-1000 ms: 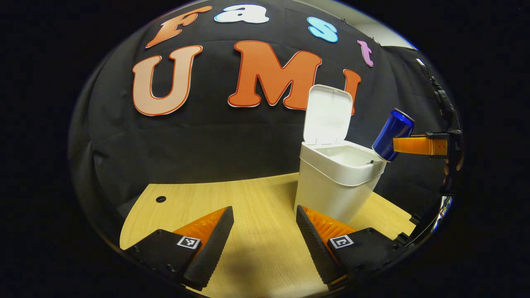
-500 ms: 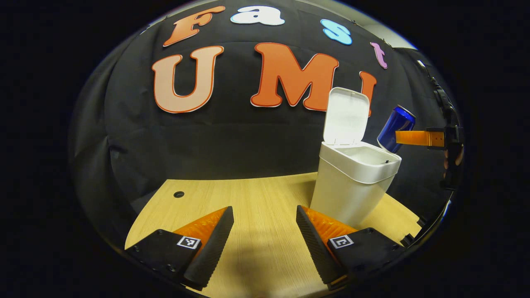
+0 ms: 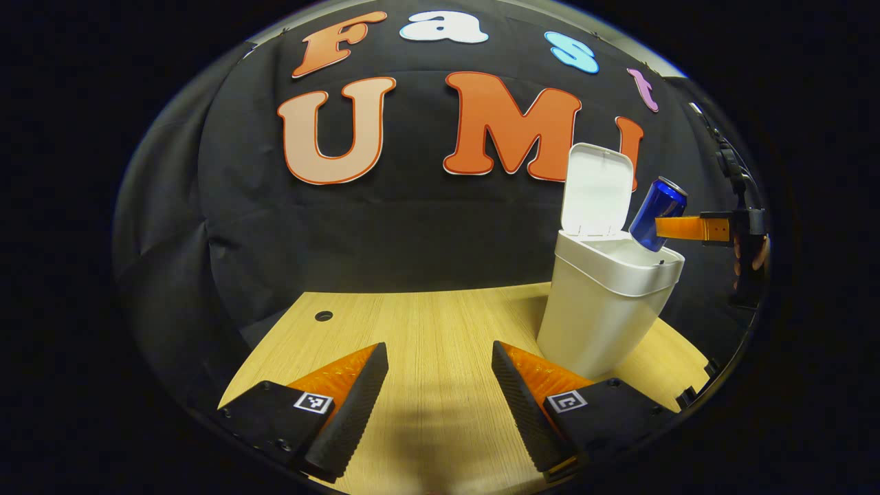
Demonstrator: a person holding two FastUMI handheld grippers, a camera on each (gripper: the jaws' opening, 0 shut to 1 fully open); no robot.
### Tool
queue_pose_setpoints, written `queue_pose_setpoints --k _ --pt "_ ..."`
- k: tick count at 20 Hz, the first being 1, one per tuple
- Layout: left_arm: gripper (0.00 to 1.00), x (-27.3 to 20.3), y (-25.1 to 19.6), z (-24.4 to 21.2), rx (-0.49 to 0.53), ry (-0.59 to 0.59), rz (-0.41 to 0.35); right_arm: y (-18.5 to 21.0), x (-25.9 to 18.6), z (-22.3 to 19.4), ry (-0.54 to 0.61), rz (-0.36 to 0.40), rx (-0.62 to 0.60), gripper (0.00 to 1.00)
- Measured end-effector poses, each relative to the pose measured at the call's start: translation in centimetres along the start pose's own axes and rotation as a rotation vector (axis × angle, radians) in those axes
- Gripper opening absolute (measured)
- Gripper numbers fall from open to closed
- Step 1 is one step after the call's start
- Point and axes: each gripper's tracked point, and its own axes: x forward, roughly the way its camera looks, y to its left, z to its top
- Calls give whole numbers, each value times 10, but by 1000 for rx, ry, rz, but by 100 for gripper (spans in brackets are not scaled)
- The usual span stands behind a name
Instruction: Press the lid of the desktop garbage bin to open it, pick up the crumpled paper on the desktop and throw it into the bin, then pick up the pop can on the desktop and drop it into the bin, and finally close the garbage bin lid.
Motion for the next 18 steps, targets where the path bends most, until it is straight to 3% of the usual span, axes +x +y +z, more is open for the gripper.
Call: queue_pose_setpoints --k 18 --pt "97 1 0 -12 -23 10 60 -11 36 -21 53 -13 -7 75"
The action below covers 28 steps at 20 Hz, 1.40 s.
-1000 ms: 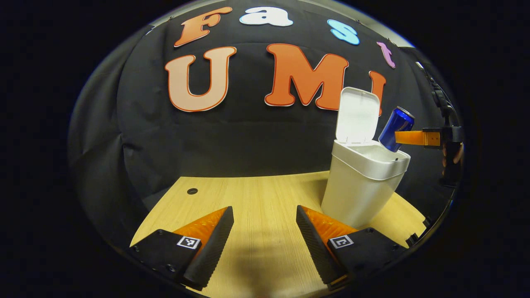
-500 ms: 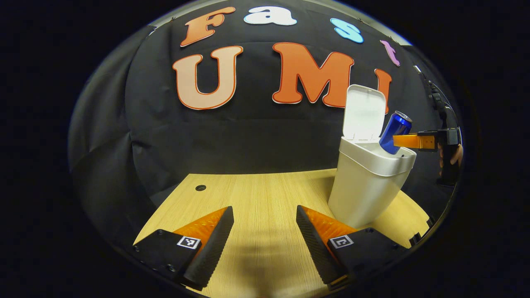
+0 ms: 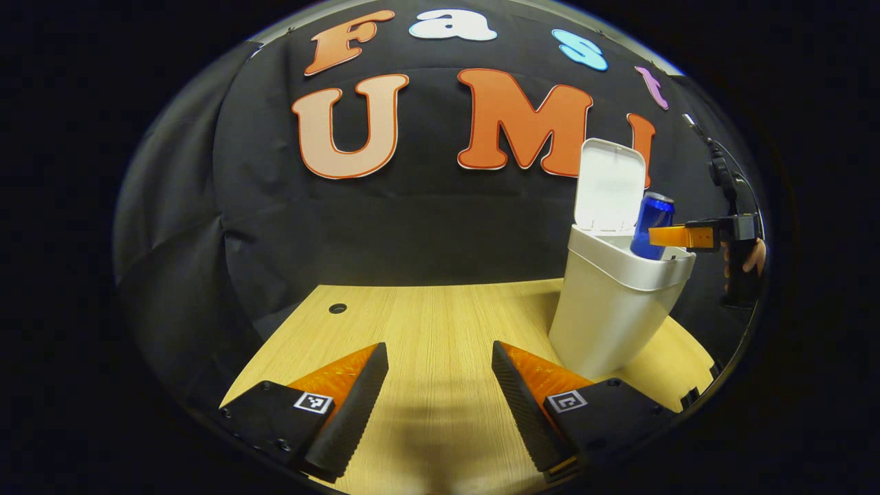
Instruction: Press the lid of the desktop garbage bin to open it, pick up the crumpled paper on the desktop and throw it into the bin, then pick up the pop can on the desktop and drop it into the bin, and finally close the garbage bin lid.
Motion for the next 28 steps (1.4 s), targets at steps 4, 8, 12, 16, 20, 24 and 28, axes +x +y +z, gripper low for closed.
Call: queue_pose_setpoints --k 4,8,12,16,20,24,28 --pt "97 1 3 -4 -10 6 6 2 -2 14 -55 1 -4 78" --pt "98 2 4 -6 -14 10 6 -3 -5 38 -98 -15 -17 75" --pt "97 4 4 -8 -20 11 0 -7 -6 65 -130 -24 -30 78" --pt "97 4 9 -13 -24 17 11 -7 -10 99 -180 -32 -61 78" --pt "98 3 18 -19 -34 18 29 -9 -9 138 -217 -47 -78 79" --pt "97 -1 31 -33 -45 32 61 -15 -5 174 -247 -63 -108 79" --pt "98 -6 44 -45 -18 36 100 -24 2 204 -272 -85 -115 81"
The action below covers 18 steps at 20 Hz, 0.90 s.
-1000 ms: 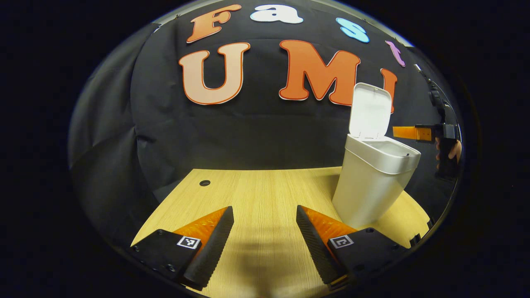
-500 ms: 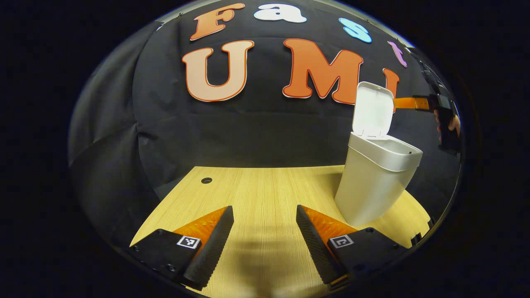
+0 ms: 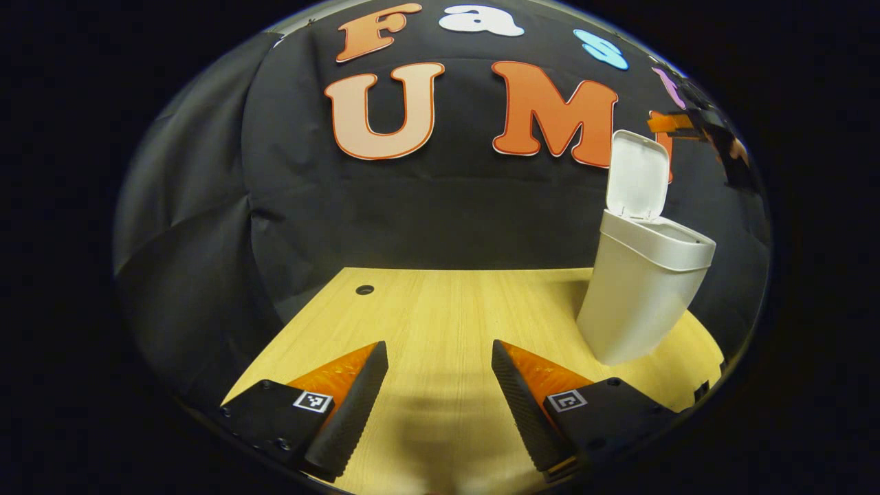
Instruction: Press the lid of the desktop garbage bin to open it, pick up the crumpled paper on the desktop and throw it into the bin, then pick up the pop can on the desktop and drop it into the bin, and finally close the garbage bin lid.
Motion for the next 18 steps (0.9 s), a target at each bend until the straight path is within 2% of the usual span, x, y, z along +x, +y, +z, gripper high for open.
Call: queue_pose_setpoints --k 10,18 --pt "97 -13 26 -27 4 44 60 -8 56 4 67 -14 28 81" --pt "97 -18 35 -25 11 40 84 5 64 -14 135 12 91 81"
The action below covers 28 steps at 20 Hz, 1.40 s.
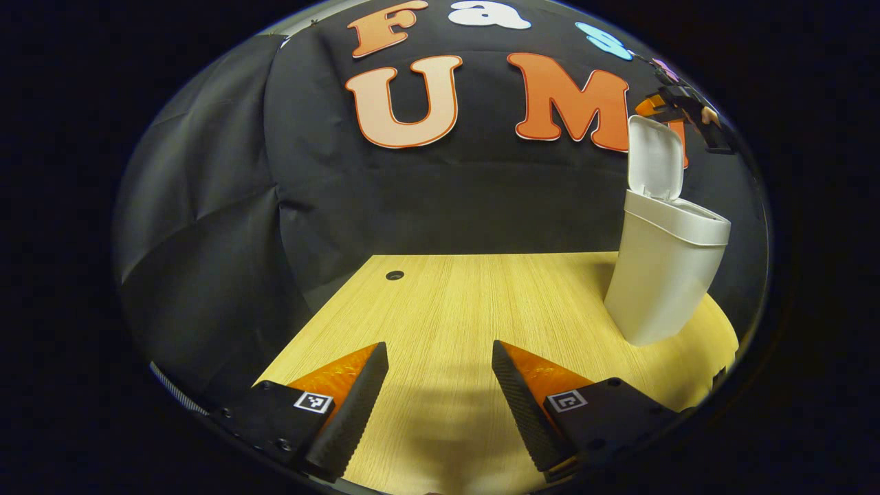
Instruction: Press the lid of the desktop garbage bin to open it, pick up the crumpled paper on the desktop and throw it into the bin, then pick up the pop can on the desktop and drop it into the bin, and finally close the garbage bin lid.
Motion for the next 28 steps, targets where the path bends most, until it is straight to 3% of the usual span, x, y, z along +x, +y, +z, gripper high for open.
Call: queue_pose_setpoints --k 7,28 --pt "97 4 -2 6 12 -6 -16 2 -28 -17 38 12 35 81" --pt "97 6 -47 18 83 -9 -153 8 -106 -142 180 -3 89 81"
